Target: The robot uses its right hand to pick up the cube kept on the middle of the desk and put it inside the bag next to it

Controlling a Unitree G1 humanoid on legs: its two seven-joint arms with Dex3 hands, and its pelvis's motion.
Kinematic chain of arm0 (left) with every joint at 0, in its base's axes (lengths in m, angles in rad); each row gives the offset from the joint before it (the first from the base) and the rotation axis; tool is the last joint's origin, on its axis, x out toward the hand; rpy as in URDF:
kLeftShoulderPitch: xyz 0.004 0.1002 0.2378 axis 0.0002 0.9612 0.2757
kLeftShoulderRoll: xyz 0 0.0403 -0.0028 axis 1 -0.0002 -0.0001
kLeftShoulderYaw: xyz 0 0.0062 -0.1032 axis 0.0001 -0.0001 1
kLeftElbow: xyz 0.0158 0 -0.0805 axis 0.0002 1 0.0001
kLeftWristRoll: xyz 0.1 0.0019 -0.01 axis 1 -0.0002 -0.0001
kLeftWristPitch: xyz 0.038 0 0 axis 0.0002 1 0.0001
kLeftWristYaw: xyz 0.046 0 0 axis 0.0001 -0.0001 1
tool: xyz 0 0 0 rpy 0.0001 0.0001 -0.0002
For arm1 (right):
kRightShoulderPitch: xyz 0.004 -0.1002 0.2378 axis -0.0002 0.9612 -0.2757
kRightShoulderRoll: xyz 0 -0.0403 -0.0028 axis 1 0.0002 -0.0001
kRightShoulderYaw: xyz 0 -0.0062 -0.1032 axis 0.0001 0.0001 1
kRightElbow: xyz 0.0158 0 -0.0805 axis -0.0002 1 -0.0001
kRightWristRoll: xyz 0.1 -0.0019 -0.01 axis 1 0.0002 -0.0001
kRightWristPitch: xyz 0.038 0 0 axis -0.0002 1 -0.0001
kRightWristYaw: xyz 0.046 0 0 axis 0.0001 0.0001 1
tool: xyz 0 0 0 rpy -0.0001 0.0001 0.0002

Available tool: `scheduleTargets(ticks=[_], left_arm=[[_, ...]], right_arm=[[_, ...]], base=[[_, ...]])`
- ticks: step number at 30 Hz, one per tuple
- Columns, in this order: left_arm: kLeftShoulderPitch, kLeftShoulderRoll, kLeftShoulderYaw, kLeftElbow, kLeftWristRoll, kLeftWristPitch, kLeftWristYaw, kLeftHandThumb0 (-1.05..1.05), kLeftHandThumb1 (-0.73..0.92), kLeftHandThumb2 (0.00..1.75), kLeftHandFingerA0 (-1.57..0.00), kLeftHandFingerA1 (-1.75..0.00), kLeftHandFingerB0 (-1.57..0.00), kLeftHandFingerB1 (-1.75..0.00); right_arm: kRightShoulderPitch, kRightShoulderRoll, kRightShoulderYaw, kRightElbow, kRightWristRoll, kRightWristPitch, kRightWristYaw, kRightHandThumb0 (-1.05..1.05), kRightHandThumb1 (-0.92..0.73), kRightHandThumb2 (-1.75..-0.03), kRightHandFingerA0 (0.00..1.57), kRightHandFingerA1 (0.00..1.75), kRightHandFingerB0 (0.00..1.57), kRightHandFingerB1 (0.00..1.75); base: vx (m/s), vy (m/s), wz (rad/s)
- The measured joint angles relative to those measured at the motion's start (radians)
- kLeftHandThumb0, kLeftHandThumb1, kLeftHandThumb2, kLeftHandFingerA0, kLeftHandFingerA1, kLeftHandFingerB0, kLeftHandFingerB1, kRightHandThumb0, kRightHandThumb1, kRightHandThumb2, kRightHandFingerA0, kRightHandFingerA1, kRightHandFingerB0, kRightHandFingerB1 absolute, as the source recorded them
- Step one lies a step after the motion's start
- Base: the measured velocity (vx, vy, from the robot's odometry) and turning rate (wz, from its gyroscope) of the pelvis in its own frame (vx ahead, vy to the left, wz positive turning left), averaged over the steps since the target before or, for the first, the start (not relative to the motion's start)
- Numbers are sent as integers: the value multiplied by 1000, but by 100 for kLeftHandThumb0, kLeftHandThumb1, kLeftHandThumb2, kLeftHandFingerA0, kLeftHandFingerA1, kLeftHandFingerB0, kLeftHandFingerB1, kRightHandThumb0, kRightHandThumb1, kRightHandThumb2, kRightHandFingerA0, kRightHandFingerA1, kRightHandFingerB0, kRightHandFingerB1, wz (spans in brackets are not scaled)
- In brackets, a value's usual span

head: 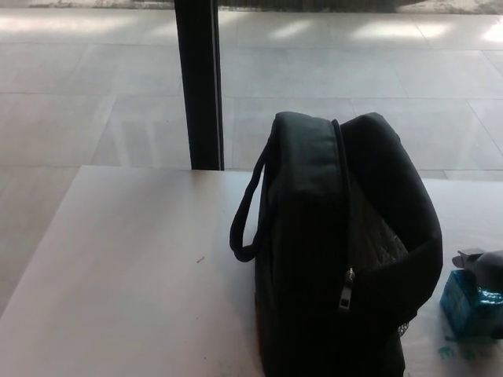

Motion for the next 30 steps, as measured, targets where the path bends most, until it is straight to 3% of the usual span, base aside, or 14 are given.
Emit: scheduleTargets(ticks=[1,4,11,12,14,16,18,20,22,24,25,26,28,30], left_arm=[[0,1,0,0,0,0,0,-67,71,61,-32,-49,-33,-39],[0,1,0,0,0,0,-1,-67,72,61,-31,-48,-33,-39],[-1,4,0,2,0,0,-6,-68,73,62,-32,-48,-35,-39],[-1,4,0,3,0,0,-6,-68,73,62,-31,-48,-34,-39],[-1,4,0,3,0,0,-7,-68,72,62,-32,-48,-34,-39],[-2,4,0,3,0,0,-7,-67,72,62,-32,-49,-34,-40],[-2,4,0,4,0,0,-7,-68,71,61,-32,-49,-35,-39],[-2,4,0,7,1,0,-7,-68,72,62,-32,-49,-35,-39],[-2,4,0,7,2,0,-7,-67,72,61,-32,-49,-35,-39],[-1,4,0,8,2,0,-7,-66,72,61,-32,-48,-35,-40],[0,4,1,8,2,0,-7,-66,72,61,-32,-48,-35,-40],[0,5,1,8,2,0,-7,-66,71,61,-32,-49,-35,-39],[1,5,2,8,2,0,-7,-67,71,61,-32,-50,-36,-40],[1,5,5,8,2,0,-7,-67,71,61,-32,-50,-35,-40]], right_arm=[[9,0,0,-4,-8,-6,-23,-29,-75,-65,66,139,59,52],[32,-1,-2,-10,-26,-28,-93,-36,-80,-63,77,164,76,87],[88,-1,-16,-11,-58,-78,-239,-36,-79,-65,72,166,73,71],[91,-1,-17,-9,-61,-86,-252,-38,-83,-64,77,169,70,108],[94,-6,-19,-5,-66,-104,-270,-38,-80,-66,77,170,71,112],[97,-12,-25,-2,-67,-126,-288,-33,-78,-71,80,160,76,73],[102,-16,-35,2,-66,-146,-304,-30,-75,-71,78,156,76,73],[110,-19,-51,9,-64,-174,-324,-26,-71,-77,79,167,72,131],[117,-22,-71,12,-58,-201,-343,-23,-71,-81,79,172,70,146],[130,-26,-94,16,-49,-231,-363,-19,-74,-90,77,175,66,155],[135,-27,-104,18,-45,-246,-372,-23,-69,-82,96,171,68,143],[138,-29,-111,21,-42,-260,-381,-23,-69,-81,80,171,76,115],[144,-30,-129,29,-35,-286,-396,-19,-64,-91,79,175,66,162],[152,-34,-154,42,-26,-324,-413,-20,-64,-91,77,175,64,164]], base=[[0,0,0],[0,0,0],[0,0,0],[0,0,0],[0,0,0],[0,0,0],[0,0,0],[0,0,0],[0,0,0],[0,0,0],[0,0,0],[0,0,0],[0,0,0],[0,0,0]])
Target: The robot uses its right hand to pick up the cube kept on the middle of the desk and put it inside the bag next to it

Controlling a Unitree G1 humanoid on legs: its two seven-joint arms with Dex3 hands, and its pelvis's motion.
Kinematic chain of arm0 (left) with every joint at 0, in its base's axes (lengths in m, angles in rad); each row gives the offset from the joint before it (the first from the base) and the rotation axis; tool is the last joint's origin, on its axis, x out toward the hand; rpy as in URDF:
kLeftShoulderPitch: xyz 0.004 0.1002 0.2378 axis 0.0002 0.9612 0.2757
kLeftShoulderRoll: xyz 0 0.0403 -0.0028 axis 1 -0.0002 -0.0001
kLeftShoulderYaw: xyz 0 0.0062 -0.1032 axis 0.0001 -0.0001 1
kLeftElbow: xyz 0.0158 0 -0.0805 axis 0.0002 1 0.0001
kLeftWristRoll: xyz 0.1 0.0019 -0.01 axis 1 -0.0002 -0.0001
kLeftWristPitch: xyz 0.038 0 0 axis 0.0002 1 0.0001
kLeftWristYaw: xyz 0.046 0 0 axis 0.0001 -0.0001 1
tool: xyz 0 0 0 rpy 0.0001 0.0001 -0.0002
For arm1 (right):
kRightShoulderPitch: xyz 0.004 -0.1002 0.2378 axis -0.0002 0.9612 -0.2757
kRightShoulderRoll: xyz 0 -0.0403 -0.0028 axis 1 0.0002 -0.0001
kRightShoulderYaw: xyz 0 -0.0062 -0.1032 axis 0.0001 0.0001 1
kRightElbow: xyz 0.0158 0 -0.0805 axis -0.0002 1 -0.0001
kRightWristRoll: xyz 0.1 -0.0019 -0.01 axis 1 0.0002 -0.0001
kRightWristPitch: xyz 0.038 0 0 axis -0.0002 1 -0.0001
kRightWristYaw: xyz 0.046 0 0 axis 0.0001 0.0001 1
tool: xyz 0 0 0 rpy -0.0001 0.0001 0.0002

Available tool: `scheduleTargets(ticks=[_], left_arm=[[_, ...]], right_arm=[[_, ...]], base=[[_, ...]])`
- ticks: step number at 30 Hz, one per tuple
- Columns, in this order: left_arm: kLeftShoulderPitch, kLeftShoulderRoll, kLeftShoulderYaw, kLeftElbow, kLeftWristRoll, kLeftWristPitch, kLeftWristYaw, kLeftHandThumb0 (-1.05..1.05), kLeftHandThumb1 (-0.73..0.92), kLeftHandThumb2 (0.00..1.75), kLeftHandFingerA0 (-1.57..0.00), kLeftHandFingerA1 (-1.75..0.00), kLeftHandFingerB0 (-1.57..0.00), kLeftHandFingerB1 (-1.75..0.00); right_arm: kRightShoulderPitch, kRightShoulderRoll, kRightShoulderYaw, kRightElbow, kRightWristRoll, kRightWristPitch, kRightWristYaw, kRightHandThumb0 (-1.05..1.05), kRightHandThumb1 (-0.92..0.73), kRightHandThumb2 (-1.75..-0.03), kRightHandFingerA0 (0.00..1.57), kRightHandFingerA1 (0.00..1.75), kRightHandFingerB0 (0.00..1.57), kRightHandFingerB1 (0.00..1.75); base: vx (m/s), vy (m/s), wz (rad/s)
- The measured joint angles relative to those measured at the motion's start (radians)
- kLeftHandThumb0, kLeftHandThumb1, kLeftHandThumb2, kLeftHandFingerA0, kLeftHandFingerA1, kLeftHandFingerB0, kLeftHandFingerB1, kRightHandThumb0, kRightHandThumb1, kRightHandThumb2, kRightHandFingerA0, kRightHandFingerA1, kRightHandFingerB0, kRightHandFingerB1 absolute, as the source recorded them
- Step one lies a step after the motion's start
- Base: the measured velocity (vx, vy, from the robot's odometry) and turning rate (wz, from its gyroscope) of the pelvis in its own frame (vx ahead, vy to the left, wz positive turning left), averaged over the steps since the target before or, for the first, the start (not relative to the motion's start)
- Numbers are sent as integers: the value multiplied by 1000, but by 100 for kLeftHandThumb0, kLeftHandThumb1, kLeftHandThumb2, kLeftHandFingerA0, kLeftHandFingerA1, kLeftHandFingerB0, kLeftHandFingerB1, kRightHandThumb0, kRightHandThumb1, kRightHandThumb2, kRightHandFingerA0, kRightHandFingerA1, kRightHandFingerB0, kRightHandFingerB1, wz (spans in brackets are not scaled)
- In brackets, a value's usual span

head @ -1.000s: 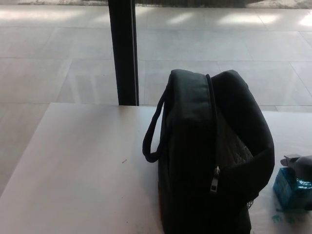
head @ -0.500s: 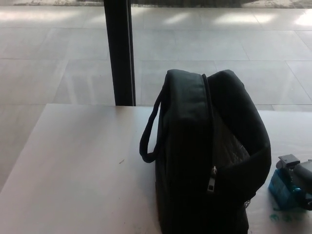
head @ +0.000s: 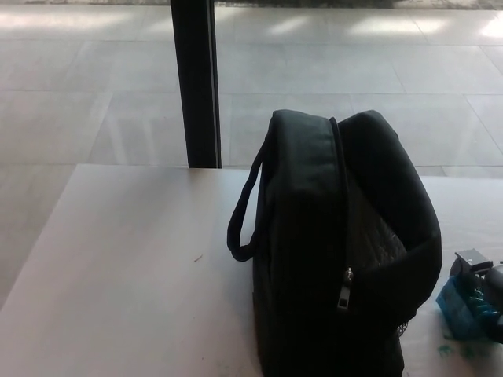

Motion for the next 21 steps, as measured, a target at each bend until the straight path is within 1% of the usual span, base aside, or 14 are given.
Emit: scheduleTargets(ticks=[1,2,5,6,7,8,9,11,12,13,15,16,17,21], left_arm=[[0,0,1,0,0,0,0,-67,71,61,-32,-50,-35,-40],[1,0,2,0,0,0,0,-67,72,61,-31,-48,-34,-40],[7,3,2,2,0,0,0,-66,70,61,-31,-48,-32,-39],[9,4,4,3,0,1,0,-67,70,61,-32,-48,-31,-38],[10,5,5,3,0,2,0,-67,70,61,-32,-48,-31,-38],[12,6,5,4,0,2,0,-66,53,95,-32,-59,-19,-49],[12,6,5,4,0,2,0,-69,66,62,-32,-48,-30,-38],[12,7,5,6,1,4,0,-69,66,62,-32,-48,-30,-38],[12,8,5,6,1,5,0,-68,70,62,-33,-48,-31,-38],[12,8,4,8,1,7,0,-68,70,61,-33,-48,-30,-38],[12,9,2,8,2,7,0,-72,65,65,-31,-49,-27,-39],[12,9,1,9,3,7,0,-65,53,96,-31,-60,-16,-48],[14,10,1,9,2,7,0,-69,67,62,-32,-49,-29,-39],[17,11,0,7,2,7,-1,-69,70,62,-34,-50,-31,-39]], right_arm=[[3,-4,-15,7,4,-17,-6,-20,-64,-91,77,175,64,164],[5,-9,-29,12,9,-31,-11,-15,-63,-91,88,167,72,140],[7,-18,-108,7,41,-64,-13,-15,-63,-91,85,164,74,139],[0,-18,-141,0,56,-67,-8,-15,-63,-88,87,158,84,106],[-6,-18,-159,-5,65,-67,-3,-15,-63,-88,87,158,84,106],[-18,-18,-189,-17,78,-68,5,-15,-65,-88,82,167,72,139],[-30,-19,-213,-26,89,-68,10,-14,-64,-93,82,169,72,144],[-75,-19,-267,-37,118,-73,26,-14,-64,-93,82,169,72,144],[-93,-19,-284,-39,128,-74,30,-13,-57,-103,84,172,75,152],[-121,-19,-307,-39,142,-74,36,-13,-54,-111,90,172,78,152],[-176,-15,-346,-34,163,-71,40,-15,-58,-110,90,172,78,147],[-206,-13,-363,-34,173,-64,44,-16,-57,-113,89,174,77,150],[-238,-8,-380,-34,184,-56,47,-17,-55,-114,89,175,75,153],[-344,20,-433,-35,228,-25,62,-21,-52,-119,90,175,77,158]], base=[[0,0,0],[0,0,0],[0,0,0],[0,0,0],[0,0,0],[0,0,0],[0,0,0],[0,0,0],[0,0,0],[0,0,0],[0,0,0],[0,0,0],[0,0,0],[0,0,0]])
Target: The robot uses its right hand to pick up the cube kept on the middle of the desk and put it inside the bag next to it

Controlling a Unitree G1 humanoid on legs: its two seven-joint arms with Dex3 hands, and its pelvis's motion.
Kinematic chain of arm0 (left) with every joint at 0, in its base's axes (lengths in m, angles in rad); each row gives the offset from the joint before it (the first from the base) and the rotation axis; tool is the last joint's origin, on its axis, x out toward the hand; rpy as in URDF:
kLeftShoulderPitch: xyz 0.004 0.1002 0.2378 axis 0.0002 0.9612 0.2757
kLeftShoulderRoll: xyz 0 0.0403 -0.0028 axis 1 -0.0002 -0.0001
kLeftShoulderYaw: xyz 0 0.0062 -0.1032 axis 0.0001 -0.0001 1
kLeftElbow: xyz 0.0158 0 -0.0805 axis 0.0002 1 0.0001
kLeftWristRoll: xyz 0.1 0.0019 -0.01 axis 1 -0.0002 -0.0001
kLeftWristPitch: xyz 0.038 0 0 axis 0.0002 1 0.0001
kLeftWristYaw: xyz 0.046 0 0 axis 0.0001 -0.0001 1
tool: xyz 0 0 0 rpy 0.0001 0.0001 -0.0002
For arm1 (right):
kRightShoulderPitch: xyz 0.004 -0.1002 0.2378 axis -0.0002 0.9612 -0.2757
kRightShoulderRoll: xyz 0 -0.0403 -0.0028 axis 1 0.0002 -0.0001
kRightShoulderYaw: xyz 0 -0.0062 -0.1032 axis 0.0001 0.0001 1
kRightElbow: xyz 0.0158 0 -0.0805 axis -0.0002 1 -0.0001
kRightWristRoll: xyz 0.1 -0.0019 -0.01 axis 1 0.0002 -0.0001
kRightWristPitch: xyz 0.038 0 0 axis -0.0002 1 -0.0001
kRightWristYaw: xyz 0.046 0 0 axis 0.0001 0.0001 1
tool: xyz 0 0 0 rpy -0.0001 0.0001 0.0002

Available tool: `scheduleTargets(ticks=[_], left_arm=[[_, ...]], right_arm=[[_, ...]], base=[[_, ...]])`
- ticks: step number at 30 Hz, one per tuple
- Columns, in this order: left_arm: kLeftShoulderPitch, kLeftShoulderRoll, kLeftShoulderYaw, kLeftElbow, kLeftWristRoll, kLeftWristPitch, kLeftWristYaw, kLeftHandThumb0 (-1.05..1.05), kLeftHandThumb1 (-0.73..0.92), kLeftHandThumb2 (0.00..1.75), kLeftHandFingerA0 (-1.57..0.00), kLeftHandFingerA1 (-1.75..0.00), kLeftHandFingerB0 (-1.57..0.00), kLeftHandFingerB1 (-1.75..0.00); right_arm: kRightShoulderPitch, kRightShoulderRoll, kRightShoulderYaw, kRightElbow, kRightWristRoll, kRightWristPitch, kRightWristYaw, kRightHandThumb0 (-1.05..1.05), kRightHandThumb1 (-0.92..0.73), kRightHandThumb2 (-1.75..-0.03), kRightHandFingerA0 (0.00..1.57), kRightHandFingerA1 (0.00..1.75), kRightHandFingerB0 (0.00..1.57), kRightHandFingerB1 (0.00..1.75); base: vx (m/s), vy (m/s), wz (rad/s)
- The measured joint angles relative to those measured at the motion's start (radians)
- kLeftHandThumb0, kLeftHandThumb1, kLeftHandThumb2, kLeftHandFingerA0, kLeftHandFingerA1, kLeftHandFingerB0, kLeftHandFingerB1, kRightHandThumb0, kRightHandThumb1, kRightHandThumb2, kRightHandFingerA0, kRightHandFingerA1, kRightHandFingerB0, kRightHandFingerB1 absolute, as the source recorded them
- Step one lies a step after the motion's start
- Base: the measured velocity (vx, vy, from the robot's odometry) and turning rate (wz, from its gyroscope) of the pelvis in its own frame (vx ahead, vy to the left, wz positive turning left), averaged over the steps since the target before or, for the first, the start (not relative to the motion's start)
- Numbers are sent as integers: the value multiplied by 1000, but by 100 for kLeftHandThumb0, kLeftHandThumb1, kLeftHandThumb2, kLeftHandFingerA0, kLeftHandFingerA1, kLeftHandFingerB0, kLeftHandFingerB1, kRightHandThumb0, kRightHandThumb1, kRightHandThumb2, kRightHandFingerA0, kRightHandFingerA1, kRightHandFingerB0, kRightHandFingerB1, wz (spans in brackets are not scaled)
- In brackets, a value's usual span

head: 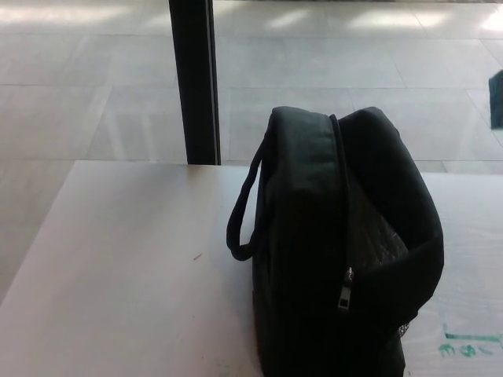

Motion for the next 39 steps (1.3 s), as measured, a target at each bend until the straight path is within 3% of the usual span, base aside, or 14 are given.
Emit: scheduleTargets(ticks=[9,13,14,23,27,28,30,31,32,33,36,37,38,39], left_arm=[[1,4,-1,2,0,0,0,-67,71,61,-34,-50,-30,-38],[2,4,-1,5,0,0,0,-68,70,61,-35,-50,-30,-37],[2,4,-1,5,0,0,0,-69,70,61,-35,-49,-31,-38],[6,9,-1,10,0,0,0,-68,69,61,-35,-48,-32,-38],[6,10,4,10,-1,0,0,-70,65,64,-30,-50,-26,-40],[6,10,6,10,-1,0,0,-66,70,61,-32,-49,-26,-39],[7,10,7,9,-1,0,0,-66,69,60,-32,-49,-25,-38],[7,10,7,9,-1,0,0,-68,55,89,-28,-56,-22,-49],[7,10,7,9,-1,0,0,-68,55,89,-28,-56,-22,-49],[7,10,8,9,-2,0,0,-67,71,60,-33,-51,-27,-39],[7,10,8,9,-1,0,0,-68,71,61,-34,-51,-28,-39],[8,10,7,8,-1,0,0,-68,71,61,-34,-52,-28,-39],[9,10,6,8,-1,0,0,-68,70,61,-35,-51,-29,-39],[9,10,6,9,0,0,0,-69,70,61,-35,-52,-29,-39]], right_arm=[[-28,82,-18,-198,57,48,55,-17,-47,-122,91,171,76,152],[18,91,13,-328,79,59,111,-20,-52,-112,83,174,73,159],[28,91,21,-347,82,60,121,-24,-59,-99,84,175,71,160],[170,88,106,-438,103,-16,197,-23,-52,-104,89,175,77,156],[184,78,123,-437,101,-47,213,-21,-56,-95,105,172,79,136],[187,72,130,-435,97,-58,216,-25,-57,-88,89,175,85,107],[193,61,139,-435,92,-69,225,-24,-57,-84,88,174,87,99],[196,58,141,-435,89,-73,228,-25,-59,-81,87,174,87,103],[197,55,144,-435,86,-77,231,-25,-59,-81,87,174,87,103],[198,53,146,-435,81,-80,235,-27,-61,-83,86,175,68,160],[198,53,160,-425,72,-98,237,-26,-60,-85,86,175,67,166],[198,53,165,-423,70,-105,238,-26,-61,-78,85,175,73,151],[197,54,173,-423,66,-112,238,-24,-59,-80,106,171,69,140],[194,55,180,-425,61,-113,240,-29,-64,-69,89,171,82,102]], base=[[0,0,0],[0,0,0],[0,0,0],[0,0,0],[0,0,0],[0,0,0],[0,0,0],[0,0,0],[0,0,0],[0,0,0],[0,0,0],[0,0,0],[0,0,0],[0,0,0]])
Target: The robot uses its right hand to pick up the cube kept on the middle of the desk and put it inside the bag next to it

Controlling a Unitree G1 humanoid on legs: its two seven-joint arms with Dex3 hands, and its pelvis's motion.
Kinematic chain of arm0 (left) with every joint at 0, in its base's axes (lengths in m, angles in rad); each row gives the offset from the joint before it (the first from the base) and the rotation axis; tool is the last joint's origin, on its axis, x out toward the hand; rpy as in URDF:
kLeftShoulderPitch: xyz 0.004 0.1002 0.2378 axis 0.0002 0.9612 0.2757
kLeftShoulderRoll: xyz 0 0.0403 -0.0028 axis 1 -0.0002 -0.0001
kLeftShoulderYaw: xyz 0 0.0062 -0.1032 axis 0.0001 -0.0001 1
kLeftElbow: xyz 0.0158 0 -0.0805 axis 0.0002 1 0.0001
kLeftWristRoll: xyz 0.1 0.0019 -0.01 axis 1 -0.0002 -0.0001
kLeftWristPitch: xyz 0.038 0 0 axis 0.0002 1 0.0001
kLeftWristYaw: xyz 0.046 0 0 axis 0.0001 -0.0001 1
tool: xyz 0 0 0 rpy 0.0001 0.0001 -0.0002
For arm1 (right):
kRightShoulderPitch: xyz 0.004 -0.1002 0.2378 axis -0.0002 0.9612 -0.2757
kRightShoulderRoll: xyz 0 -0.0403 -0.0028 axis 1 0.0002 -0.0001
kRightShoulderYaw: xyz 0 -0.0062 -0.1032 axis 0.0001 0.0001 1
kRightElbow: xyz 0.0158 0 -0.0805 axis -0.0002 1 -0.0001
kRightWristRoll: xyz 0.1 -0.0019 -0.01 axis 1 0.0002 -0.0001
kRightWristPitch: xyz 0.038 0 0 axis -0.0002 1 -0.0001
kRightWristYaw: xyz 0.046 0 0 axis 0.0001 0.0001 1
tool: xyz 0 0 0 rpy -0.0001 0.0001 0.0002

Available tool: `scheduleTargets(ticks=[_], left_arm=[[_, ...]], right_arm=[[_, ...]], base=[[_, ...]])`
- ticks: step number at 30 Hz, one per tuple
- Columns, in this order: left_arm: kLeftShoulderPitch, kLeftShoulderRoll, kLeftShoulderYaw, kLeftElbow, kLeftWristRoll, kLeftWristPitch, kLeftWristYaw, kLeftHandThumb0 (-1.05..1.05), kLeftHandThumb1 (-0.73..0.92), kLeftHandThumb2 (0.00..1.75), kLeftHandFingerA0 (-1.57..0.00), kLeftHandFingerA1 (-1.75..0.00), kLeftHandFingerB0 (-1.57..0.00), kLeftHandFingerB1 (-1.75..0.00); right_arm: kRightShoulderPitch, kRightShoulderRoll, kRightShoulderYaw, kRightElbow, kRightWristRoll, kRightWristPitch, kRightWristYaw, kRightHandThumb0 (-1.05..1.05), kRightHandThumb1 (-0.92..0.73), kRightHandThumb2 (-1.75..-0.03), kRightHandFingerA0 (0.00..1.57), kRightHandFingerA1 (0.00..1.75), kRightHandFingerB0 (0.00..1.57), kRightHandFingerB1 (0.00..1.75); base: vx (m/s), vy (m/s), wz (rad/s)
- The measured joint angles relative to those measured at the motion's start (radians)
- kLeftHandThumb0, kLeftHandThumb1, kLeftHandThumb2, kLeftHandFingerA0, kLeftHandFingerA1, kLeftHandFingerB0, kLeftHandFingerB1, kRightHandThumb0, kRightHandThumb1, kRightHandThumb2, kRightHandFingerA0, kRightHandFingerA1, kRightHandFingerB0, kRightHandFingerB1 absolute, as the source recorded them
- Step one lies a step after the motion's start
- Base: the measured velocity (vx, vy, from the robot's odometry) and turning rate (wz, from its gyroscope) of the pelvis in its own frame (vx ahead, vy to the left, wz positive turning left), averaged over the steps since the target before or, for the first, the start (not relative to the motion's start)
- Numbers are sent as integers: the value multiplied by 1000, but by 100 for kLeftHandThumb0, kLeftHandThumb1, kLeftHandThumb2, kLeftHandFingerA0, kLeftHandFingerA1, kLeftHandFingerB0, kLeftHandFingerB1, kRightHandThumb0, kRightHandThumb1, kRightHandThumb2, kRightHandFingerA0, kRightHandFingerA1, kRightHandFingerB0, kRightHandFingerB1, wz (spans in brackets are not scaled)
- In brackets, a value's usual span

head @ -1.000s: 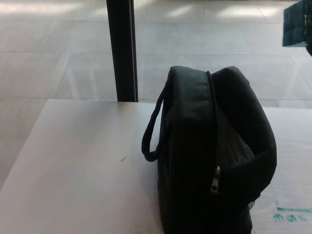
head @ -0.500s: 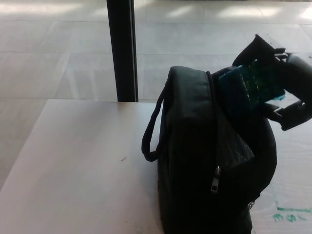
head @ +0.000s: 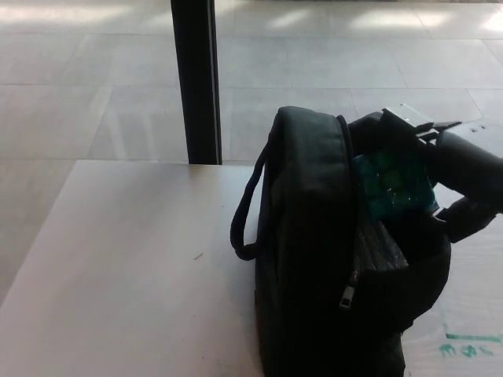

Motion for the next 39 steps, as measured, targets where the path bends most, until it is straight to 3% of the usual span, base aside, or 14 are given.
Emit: scheduleTargets(ticks=[3,5,7,8,9,13,14,17,18,19,29,30,32,39], left_arm=[[-1,0,-1,0,0,0,0,-67,70,61,-35,-51,-28,-38],[-2,0,0,0,0,0,0,-68,70,61,-35,-50,-29,-39],[-2,0,0,0,0,0,1,-67,70,61,-34,-50,-29,-39],[-2,1,0,0,0,0,1,-68,71,60,-34,-50,-29,-39],[-2,1,0,0,0,0,1,-67,72,61,-33,-50,-29,-39],[0,1,-2,0,1,0,1,-67,72,62,-34,-49,-30,-39],[0,1,-3,2,1,0,1,-67,72,62,-34,-49,-30,-39],[1,3,-4,6,2,0,1,-67,71,61,-35,-50,-29,-38],[2,3,-4,7,2,0,1,-67,73,61,-35,-50,-30,-39],[2,3,-5,7,2,0,1,-67,72,61,-35,-50,-30,-39],[8,3,-10,9,2,0,1,-67,72,61,-35,-50,-30,-40],[10,3,-10,9,2,0,0,-67,71,62,-35,-50,-31,-40],[14,3,-10,8,2,0,1,-69,71,61,-35,-51,-31,-40],[17,3,-10,11,2,0,0,-67,71,59,-34,-49,-29,-38]], right_arm=[[-18,7,22,-39,-27,13,15,-31,-69,-68,93,164,72,60],[-31,10,32,-68,-47,31,27,-47,-63,-59,69,80,27,38],[-42,10,38,-101,-67,55,45,-57,-61,-59,45,68,11,34],[-47,10,42,-113,-77,66,54,-69,-46,-83,8,57,3,23],[-52,6,46,-129,-91,80,67,-86,-49,-84,0,15,0,6],[-54,-4,52,-187,-150,137,105,-99,-55,-94,0,17,0,0],[-54,-6,53,-195,-161,148,113,-94,-58,-58,0,0,0,0],[-56,-14,47,-210,-191,184,138,-103,-58,-97,0,18,0,0],[-57,-16,41,-211,-195,196,147,-99,-62,-60,0,0,0,0],[-58,-19,34,-212,-198,206,155,-102,-56,-98,0,18,0,0],[-61,-45,-46,-243,-186,289,225,-85,-52,-86,0,15,6,11],[-60,-45,-58,-250,-182,298,227,-69,-68,-61,0,0,0,29],[-46,-43,-108,-279,-163,326,232,-80,-55,-89,0,17,5,17],[45,-39,-325,-355,-80,388,237,-61,-45,-83,0,29,3,32]], base=[[0,0,0],[0,0,0],[0,0,0],[0,0,0],[0,0,0],[0,0,0],[0,0,0],[0,0,0],[0,0,0],[0,0,0],[0,0,0],[0,0,0],[0,0,0],[0,0,0]])
